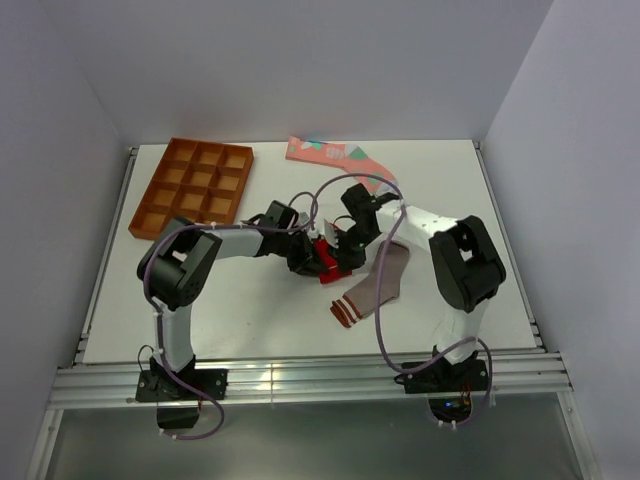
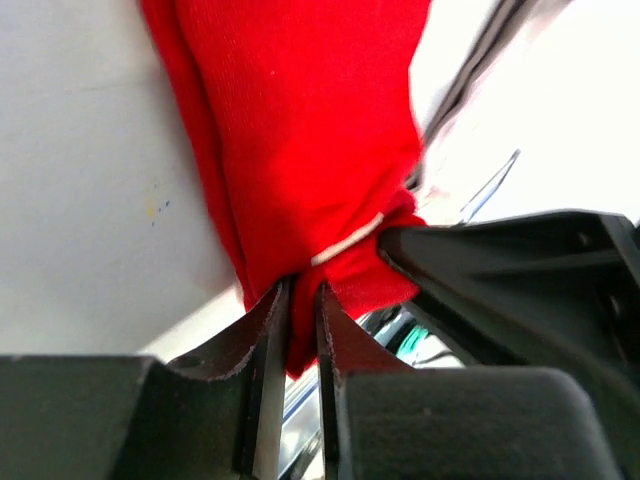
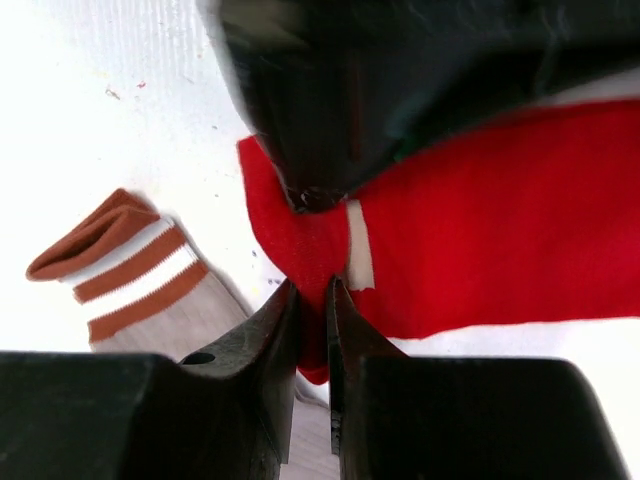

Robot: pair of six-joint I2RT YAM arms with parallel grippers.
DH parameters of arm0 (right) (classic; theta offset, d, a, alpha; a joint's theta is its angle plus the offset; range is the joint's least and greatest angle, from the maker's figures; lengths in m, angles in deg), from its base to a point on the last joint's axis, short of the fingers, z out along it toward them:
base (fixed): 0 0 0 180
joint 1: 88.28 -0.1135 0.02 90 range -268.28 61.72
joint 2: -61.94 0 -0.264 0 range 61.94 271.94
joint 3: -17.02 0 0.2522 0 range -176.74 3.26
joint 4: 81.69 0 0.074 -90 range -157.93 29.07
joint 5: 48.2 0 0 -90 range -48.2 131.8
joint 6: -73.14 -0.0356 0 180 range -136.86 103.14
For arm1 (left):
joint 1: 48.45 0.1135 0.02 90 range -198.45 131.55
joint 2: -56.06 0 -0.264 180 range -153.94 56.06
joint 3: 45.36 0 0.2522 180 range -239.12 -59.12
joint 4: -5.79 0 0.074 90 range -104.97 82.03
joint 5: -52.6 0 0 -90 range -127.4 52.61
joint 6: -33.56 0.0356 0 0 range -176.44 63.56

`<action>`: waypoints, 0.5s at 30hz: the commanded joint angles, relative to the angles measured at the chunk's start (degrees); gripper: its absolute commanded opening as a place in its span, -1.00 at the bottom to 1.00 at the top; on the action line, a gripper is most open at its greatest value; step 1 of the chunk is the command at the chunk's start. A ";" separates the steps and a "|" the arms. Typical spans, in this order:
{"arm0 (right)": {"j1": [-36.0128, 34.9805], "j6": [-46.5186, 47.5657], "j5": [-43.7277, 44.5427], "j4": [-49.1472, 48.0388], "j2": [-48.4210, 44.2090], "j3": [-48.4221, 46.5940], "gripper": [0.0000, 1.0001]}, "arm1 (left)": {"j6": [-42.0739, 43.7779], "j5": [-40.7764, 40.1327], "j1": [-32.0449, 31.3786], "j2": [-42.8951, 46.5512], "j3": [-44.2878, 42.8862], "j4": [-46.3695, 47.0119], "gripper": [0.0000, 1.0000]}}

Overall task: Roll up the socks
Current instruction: Roll the sock at the center of the board.

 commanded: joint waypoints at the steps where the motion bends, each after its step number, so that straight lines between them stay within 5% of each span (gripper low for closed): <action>1: 4.24 2.15 -5.50 12.55 4.01 -8.63 -0.76 | -7.37 -6.46 0.30 4.08 4.75 5.86 -0.58; 5: 6.26 2.94 -7.69 24.13 13.93 -17.49 -0.78 | -10.99 -10.23 0.21 6.46 7.49 12.36 -0.60; 15: 8.02 -1.45 -6.83 35.33 27.57 -32.11 -0.78 | -9.16 -22.09 -2.33 13.04 12.33 17.73 -0.49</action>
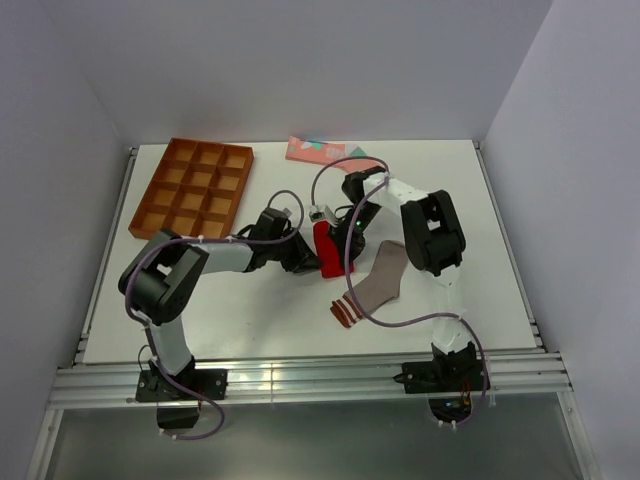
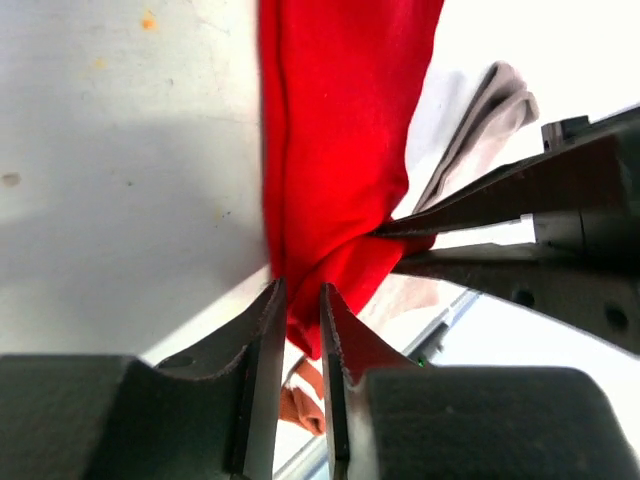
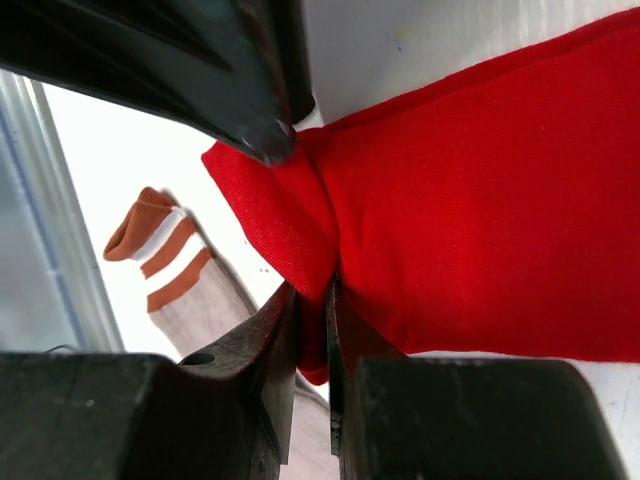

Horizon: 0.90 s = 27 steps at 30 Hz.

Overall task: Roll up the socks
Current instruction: Roll the sock at the center of the board.

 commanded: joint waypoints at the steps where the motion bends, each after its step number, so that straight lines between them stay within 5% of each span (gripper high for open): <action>1: 1.27 -0.66 2.60 7.24 3.16 -4.88 -0.78 | 2.01 -10.29 -1.73 5.31 1.88 3.35 -0.48; 11: 3.03 0.22 2.51 14.02 10.73 -12.81 -0.78 | 22.49 -26.22 -8.93 9.71 5.40 16.94 -0.18; 18: 3.21 0.22 1.98 14.11 11.35 -12.10 -0.78 | 35.84 -19.75 -9.38 4.01 3.65 25.49 -0.09; 27: 3.47 -0.75 1.81 13.93 11.17 -12.72 -0.78 | 40.78 -9.63 -9.03 -1.54 -0.14 25.23 -0.04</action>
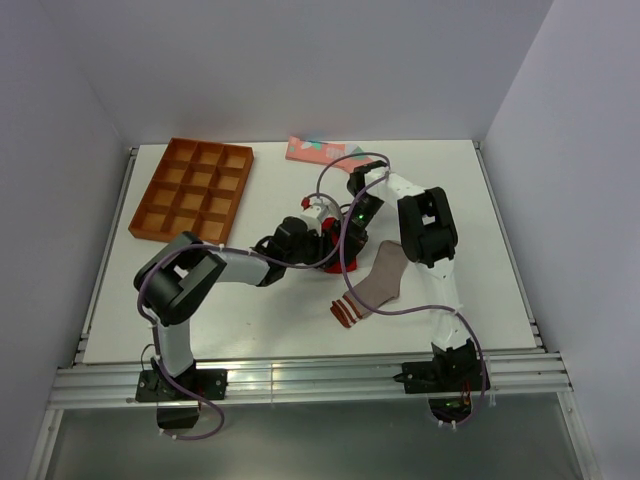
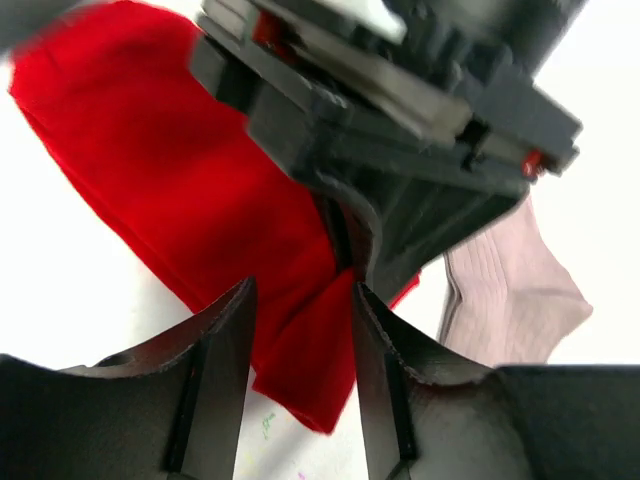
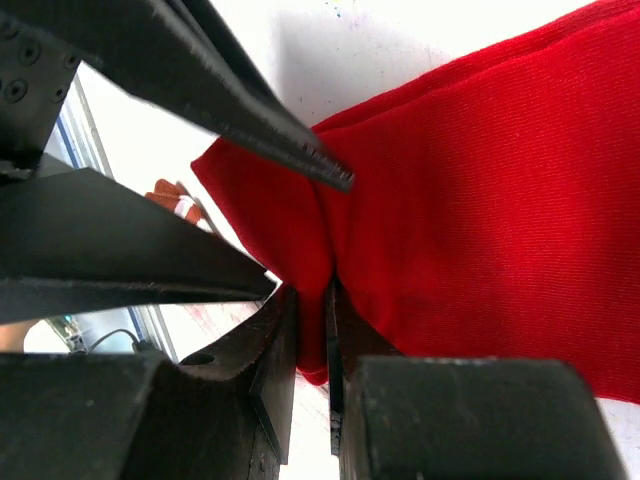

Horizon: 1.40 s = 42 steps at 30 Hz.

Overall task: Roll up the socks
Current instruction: Roll the sock at the center of the board.

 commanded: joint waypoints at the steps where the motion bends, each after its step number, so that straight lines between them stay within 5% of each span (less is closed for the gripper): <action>1: 0.65 0.32 3.40 3.22 1.99 -1.66 -0.78 | 3.95 6.90 0.35 0.32 -1.45 3.86 -0.03; 31: 2.50 -3.37 2.08 0.06 1.55 -0.96 -0.79 | 3.69 15.70 2.99 -3.90 -1.45 -0.62 -0.02; 35: 2.50 -4.77 2.96 -4.58 -0.46 2.20 -0.77 | -0.08 15.26 2.90 -4.60 -2.15 -1.49 -0.32; 38: 2.41 -6.97 3.84 -9.32 -3.28 5.80 -0.61 | -2.01 12.98 1.85 -4.87 -3.73 -5.71 -0.93; 42: 2.50 -10.74 4.72 -15.05 -8.63 10.11 -0.14 | -4.13 7.63 0.53 -3.55 -4.52 -10.98 -0.99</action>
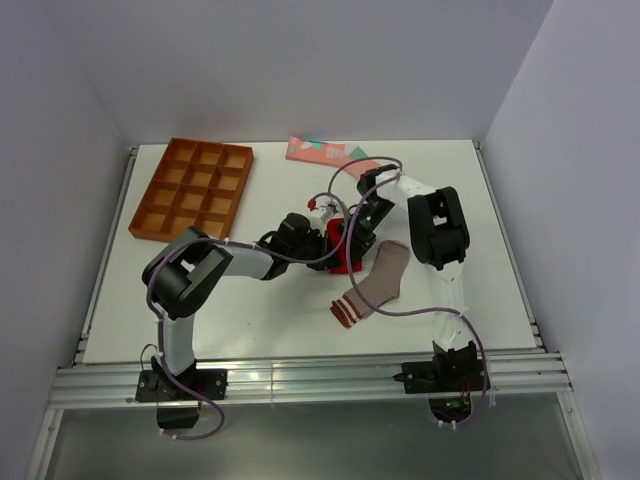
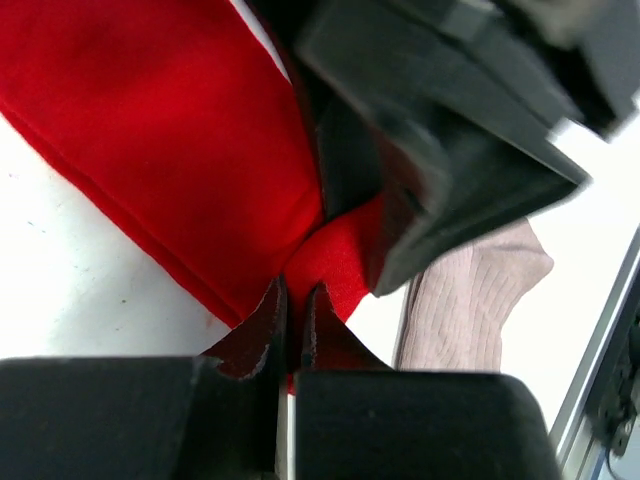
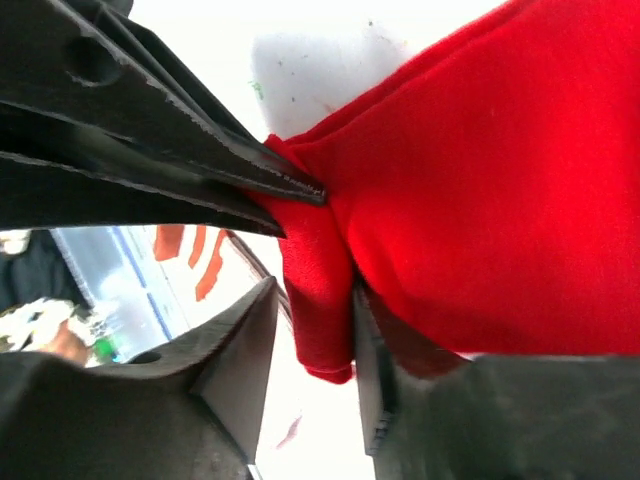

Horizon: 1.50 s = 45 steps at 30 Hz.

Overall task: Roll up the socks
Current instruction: Roll the sock at the center of the board.

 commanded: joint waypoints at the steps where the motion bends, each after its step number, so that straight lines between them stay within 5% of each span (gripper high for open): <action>1: 0.07 -2.42 5.83 -10.55 -5.34 2.84 -0.10 | -2.82 -5.39 -1.24 0.74 -0.85 -7.60 -0.99; 13: 1.74 -11.04 9.26 -26.64 -21.33 14.35 0.04 | -8.71 -10.93 -1.60 8.30 0.91 -19.90 -0.99; 26: 2.10 -8.59 10.05 -47.37 -44.97 38.41 0.05 | -17.67 5.93 2.44 7.68 0.03 -29.49 -0.99; 32: -4.84 -1.38 12.68 -55.56 -57.63 51.17 0.10 | -18.47 14.55 5.78 4.87 0.03 -30.72 -0.99; 45: -20.57 8.47 20.34 -57.93 -54.57 56.19 0.13 | -19.61 19.39 7.19 0.04 -2.43 -31.08 -0.99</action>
